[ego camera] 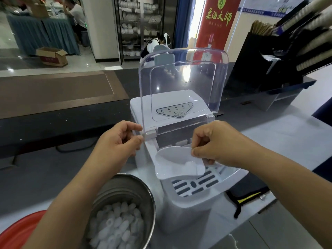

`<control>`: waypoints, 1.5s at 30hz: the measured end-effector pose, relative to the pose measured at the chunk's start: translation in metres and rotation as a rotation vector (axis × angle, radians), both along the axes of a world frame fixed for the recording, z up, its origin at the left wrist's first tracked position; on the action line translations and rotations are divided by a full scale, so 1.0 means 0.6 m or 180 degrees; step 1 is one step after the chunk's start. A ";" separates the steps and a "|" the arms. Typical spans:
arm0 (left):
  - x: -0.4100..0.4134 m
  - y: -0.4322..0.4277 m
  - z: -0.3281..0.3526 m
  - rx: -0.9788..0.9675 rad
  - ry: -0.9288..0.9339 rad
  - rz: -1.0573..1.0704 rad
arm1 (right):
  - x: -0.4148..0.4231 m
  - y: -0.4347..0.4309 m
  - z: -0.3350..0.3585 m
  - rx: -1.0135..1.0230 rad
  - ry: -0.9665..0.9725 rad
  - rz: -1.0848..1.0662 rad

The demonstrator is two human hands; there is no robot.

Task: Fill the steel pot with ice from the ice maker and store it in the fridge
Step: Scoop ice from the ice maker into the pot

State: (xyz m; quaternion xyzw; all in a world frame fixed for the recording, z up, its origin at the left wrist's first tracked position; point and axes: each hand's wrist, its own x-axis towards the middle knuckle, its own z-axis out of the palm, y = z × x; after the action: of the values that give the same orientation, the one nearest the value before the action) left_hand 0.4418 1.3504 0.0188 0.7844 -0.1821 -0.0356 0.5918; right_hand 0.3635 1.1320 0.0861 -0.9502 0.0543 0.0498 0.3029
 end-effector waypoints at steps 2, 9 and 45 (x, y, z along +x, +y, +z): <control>-0.006 0.017 0.006 0.0004 -0.0034 -0.0014 | -0.012 0.027 0.005 -0.0041 -0.0003 -0.0012; -0.031 0.101 0.023 -0.0147 -0.0089 0.0126 | -0.047 0.132 -0.014 -0.0461 0.0081 -0.0050; -0.069 0.373 -0.027 -0.0160 0.0039 0.0647 | 0.030 0.365 -0.218 -0.3514 0.0645 0.1132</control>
State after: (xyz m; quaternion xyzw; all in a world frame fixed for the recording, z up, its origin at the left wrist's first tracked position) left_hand 0.4007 1.5739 0.0027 0.7835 -0.0987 0.0244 0.6130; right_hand 0.3814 1.3509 -0.0450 -0.9523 -0.0594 0.1547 -0.2564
